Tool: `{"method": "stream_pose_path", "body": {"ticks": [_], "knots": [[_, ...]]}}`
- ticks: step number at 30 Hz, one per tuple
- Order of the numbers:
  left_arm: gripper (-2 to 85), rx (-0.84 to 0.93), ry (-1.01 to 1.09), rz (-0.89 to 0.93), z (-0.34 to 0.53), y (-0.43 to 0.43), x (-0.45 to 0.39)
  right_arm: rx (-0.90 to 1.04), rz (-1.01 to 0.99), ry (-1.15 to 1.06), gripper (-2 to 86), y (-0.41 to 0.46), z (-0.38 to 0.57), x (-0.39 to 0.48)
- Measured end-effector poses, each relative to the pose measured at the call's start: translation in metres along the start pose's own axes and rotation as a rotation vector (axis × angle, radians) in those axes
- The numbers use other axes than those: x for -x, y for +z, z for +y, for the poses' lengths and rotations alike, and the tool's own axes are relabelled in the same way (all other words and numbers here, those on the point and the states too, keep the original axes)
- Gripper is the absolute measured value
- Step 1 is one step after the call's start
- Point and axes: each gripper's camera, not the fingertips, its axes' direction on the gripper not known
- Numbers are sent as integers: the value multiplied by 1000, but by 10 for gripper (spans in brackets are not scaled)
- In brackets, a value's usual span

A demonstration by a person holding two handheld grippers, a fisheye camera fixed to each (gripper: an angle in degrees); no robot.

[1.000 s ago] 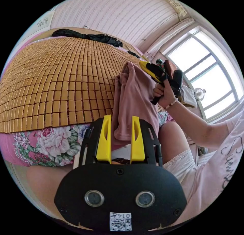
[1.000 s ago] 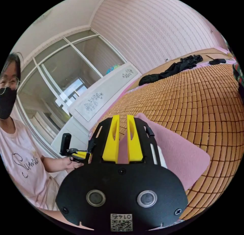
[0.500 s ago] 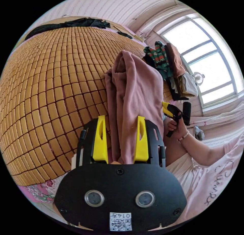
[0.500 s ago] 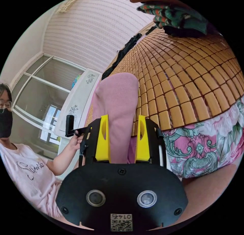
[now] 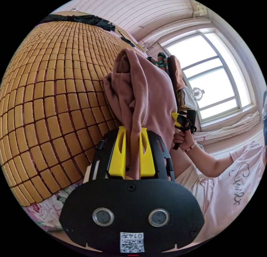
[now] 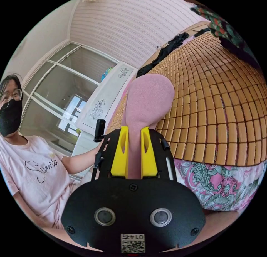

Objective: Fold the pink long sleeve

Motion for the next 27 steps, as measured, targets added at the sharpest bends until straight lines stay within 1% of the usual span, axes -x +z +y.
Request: {"method": "stream_pose_path", "body": {"ticks": [2,3,5,6,8,9,11,12,13,14,15,17,18,19,21,22,23,24,25,27], "knots": [[70,-75,16,33,6,6,-15,4,8,-138,71,-18,-16,33],[70,-126,28,67,6,12,-27,4,14,-173,70,-25,-20,40],[70,-202,55,119,-2,26,-50,14,48,-304,69,-62,-39,66],[71,-235,92,142,-14,40,-70,19,61,-332,69,-74,-45,71],[72,-268,166,161,-42,66,-108,23,160,-428,70,-131,-72,88],[74,-294,234,161,-65,86,-138,16,192,-442,70,-148,-80,91],[79,-359,315,111,-103,118,-192,-15,355,-464,74,-216,-121,101],[85,-394,347,49,-132,141,-232,-16,404,-454,78,-231,-134,102],[92,-403,367,-7,-163,164,-269,-23,505,-401,85,-262,-160,99],[97,-396,373,-28,-178,177,-286,-53,607,-309,98,-291,-183,92],[103,-367,370,-73,-207,205,-311,-86,655,-255,104,-304,-192,87],[102,-346,383,-138,-239,248,-333,-258,835,-89,113,-336,-201,65],[92,-324,395,-197,-253,278,-340,-278,866,-63,112,-337,-199,58],[83,-260,386,-265,-265,310,-343,-284,898,-26,109,-332,-191,43],[77,-139,367,-338,-276,350,-345,-207,864,15,102,-311,-179,17],[75,-133,375,-351,-276,366,-348,-138,837,66,98,-295,-173,-2],[74,-152,391,-359,-274,371,-350,-148,823,68,96,-286,-165,-9],[72,-160,424,-367,-271,379,-353,-158,835,68,95,-282,-161,-9],[70,-121,436,-373,-270,389,-355,-154,865,52,92,-275,-157,-7],[68,-103,442,-365,-265,398,-356,-113,927,13,89,-262,-154,3]]}}
